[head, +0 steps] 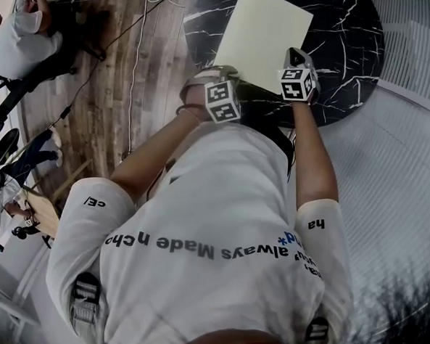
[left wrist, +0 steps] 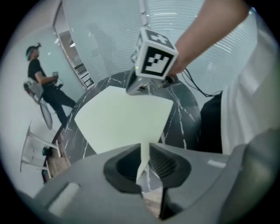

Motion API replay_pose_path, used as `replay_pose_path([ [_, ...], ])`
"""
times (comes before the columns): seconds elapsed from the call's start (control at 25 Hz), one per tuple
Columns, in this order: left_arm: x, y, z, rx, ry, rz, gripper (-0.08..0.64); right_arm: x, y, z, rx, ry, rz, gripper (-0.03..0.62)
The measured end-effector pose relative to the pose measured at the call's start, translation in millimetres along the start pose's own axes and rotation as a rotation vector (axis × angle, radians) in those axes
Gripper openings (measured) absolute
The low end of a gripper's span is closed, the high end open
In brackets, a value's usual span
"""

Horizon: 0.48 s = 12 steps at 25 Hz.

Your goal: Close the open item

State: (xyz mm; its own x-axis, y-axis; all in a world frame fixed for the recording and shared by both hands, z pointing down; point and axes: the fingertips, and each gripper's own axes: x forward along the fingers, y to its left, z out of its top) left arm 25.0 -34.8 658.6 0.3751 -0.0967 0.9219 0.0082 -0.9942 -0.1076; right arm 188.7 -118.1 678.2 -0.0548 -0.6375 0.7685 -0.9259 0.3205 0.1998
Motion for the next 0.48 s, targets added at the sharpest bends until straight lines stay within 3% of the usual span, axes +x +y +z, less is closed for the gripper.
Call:
replay_pose_path([
  [0.16,6.6,33.3,-12.1,-0.109,0.004,0.063,0.015,-0.4,0.3,-0.6,0.014,0.006,0.004,-0.014],
  [0.48,24.8,34.0,-19.4,-0.046,0.068,0.072,0.008,-1.4,0.4,2.8,0.041,0.042,0.004,-0.002],
])
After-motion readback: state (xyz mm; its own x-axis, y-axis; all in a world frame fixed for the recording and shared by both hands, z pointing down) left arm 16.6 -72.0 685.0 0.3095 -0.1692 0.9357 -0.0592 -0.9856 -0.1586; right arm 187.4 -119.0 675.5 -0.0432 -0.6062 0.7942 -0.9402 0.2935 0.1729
